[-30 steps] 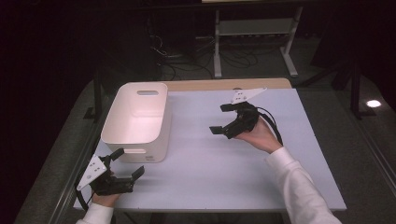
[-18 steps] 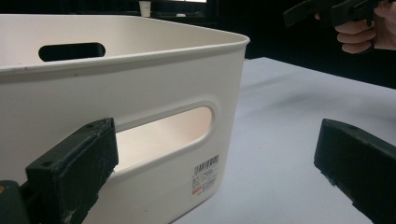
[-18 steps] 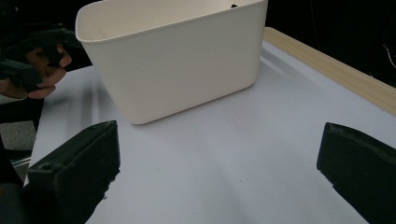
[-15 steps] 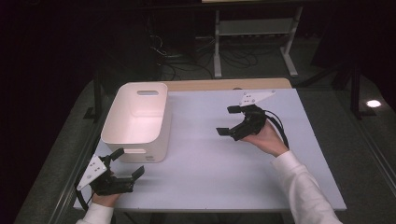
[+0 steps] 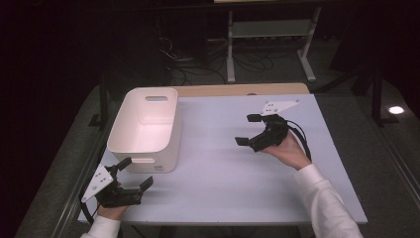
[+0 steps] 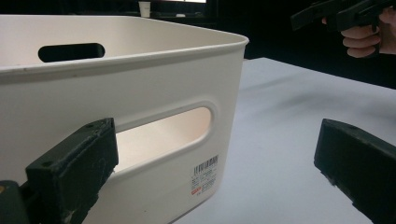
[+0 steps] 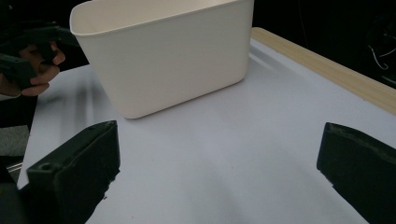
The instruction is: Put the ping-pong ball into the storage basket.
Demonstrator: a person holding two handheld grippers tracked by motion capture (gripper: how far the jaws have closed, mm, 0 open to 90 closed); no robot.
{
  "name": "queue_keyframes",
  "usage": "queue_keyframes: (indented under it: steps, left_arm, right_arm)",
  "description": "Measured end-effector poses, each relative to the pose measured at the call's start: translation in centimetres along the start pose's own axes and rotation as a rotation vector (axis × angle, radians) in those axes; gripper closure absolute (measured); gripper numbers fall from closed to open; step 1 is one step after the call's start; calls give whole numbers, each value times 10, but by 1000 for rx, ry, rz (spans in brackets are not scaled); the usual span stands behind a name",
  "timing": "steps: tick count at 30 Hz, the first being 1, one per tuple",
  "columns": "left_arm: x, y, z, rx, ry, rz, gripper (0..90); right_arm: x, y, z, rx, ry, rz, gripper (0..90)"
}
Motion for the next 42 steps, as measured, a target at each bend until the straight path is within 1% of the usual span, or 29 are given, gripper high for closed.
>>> queue_keyframes:
  steps: [6,13,16,23,24,26,29,30,31,32,40,42]
  left_arm:
    - [0,0,0,-1,-2,0,0]
    - [0,-1,0,-2,-1,5,0]
    - [0,0,0,-2,-1,3,0]
    - [0,0,1,-4,0,-1,0]
    - [0,1,1,-4,0,-4,0]
    - [0,0,1,-3,-3,-3,0]
    - [0,0,1,-4,0,-3,0]
    - [0,0,1,-3,-2,0,0]
    - [0,0,1,-3,-2,1,0]
    - [0,0,1,-4,-1,0,0]
    - [0,0,1,-3,0,-2,0]
    - [0,0,1,-2,-3,2,0]
  right_arm:
    - [-7,2,-5,-13,8,4,0]
    - [-16,4,-13,-27,11,23,0]
    - [-20,4,-16,-34,16,15,0]
    - [-28,4,-24,-48,24,31,0]
    - [-29,5,-25,-52,20,26,0]
    - [-32,5,-26,-56,21,35,0]
    - [-36,6,-29,-62,20,34,0]
    - [-38,5,-29,-63,21,45,0]
    - [-39,6,-30,-68,23,35,0]
    - [-39,6,-31,-68,25,45,0]
    - [-49,4,-37,-80,28,46,0]
    - [-51,3,-39,-82,36,47,0]
Point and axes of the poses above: each handheld gripper's, and its own axes: z roughly forward along the jaws, x roughly out of its top, y roughly to its right, the point moved 6 cm from there along z, roughly forward along the jaws, and after that the axes turned 3 degrees about x, right-handed, at the moved point
